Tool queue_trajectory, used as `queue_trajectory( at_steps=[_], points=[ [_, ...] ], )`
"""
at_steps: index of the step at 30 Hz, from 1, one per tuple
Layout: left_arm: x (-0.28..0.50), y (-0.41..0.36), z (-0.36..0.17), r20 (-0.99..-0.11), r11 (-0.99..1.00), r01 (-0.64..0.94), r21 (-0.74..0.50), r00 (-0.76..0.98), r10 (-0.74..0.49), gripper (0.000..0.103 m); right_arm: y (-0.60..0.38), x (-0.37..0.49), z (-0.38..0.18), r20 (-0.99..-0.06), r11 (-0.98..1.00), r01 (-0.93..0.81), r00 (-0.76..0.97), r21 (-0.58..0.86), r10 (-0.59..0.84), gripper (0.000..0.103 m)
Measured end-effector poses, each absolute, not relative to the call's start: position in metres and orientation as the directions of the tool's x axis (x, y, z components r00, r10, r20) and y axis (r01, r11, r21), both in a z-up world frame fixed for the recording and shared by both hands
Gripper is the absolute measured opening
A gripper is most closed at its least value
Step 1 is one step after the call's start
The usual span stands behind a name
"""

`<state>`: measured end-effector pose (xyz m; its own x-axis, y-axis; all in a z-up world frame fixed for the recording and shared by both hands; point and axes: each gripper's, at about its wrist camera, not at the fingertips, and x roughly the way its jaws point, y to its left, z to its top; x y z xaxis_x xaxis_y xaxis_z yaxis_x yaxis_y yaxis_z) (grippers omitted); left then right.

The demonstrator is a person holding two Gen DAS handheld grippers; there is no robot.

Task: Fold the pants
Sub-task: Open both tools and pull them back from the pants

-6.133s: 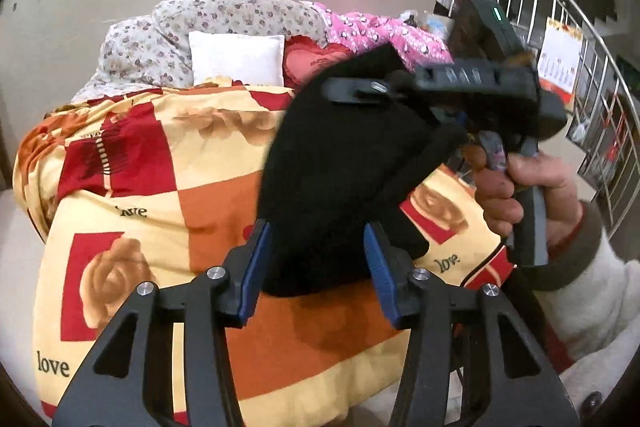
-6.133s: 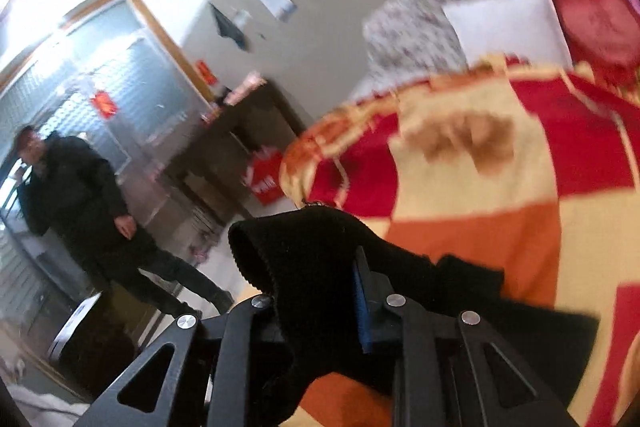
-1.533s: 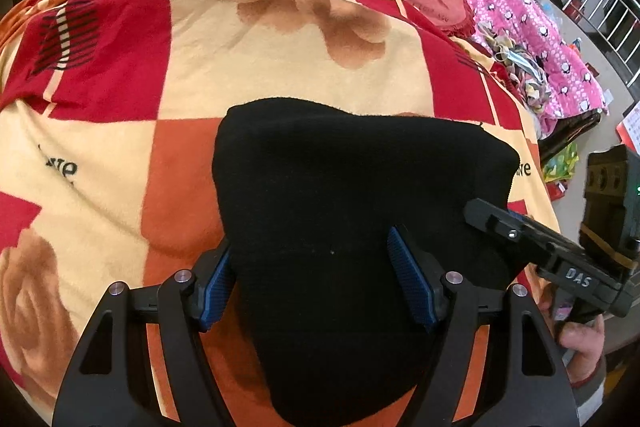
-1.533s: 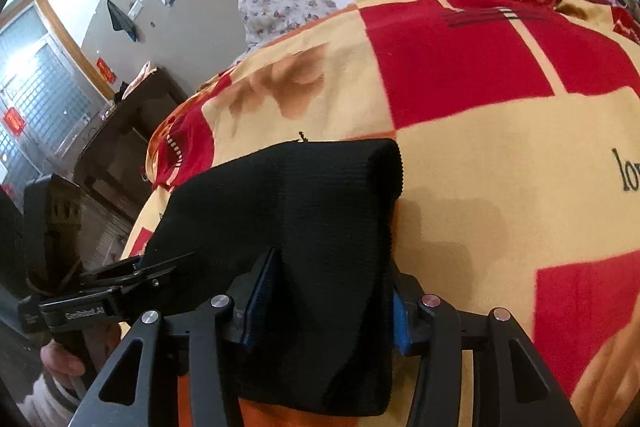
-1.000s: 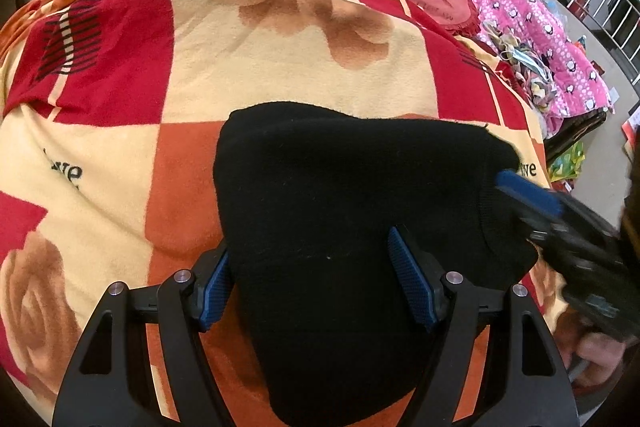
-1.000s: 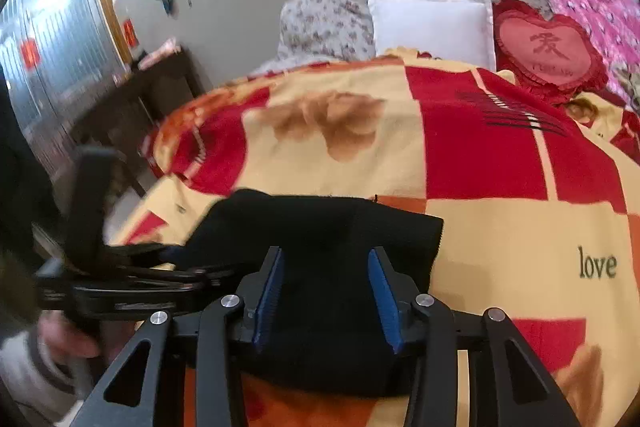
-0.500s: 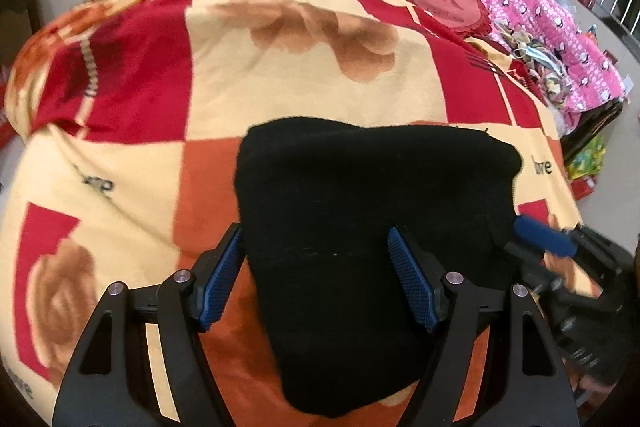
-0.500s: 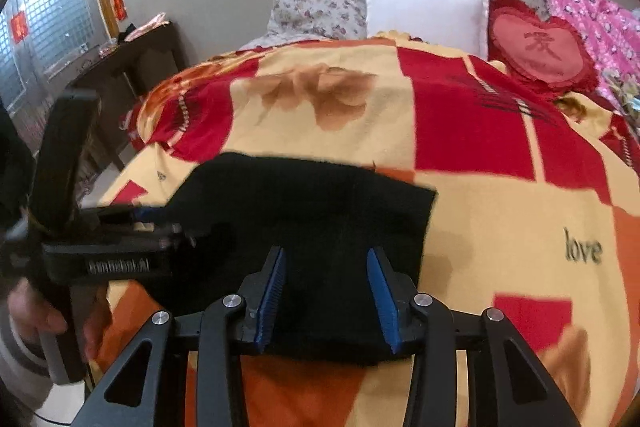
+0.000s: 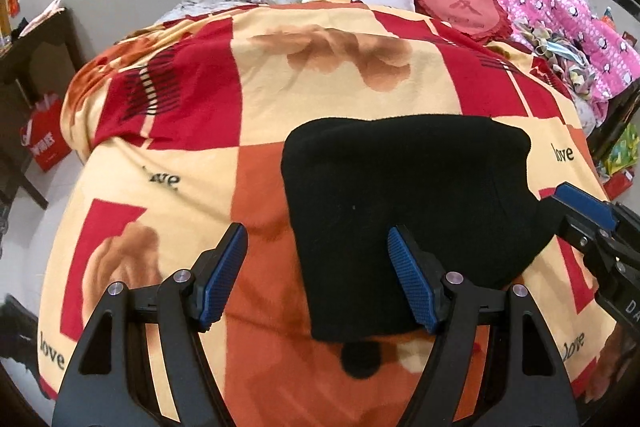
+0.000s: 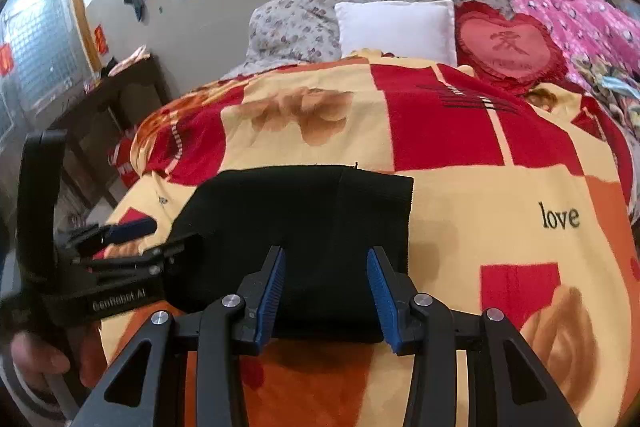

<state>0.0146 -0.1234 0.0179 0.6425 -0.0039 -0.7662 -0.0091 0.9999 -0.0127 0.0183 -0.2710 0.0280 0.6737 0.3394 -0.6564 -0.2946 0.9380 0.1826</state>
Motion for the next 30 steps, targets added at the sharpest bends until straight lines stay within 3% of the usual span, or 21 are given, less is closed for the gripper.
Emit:
queue_trajectory(
  at_steps=[30],
  points=[
    [-0.033, -0.128, 0.027, -0.685, 0.999, -0.028, 0.039, 0.727, 0.047, 0.073, -0.261, -0.004, 0.029, -0.658, 0.935, -0.293, 0.667, 0.198, 0.349, 0.041]
  ],
)
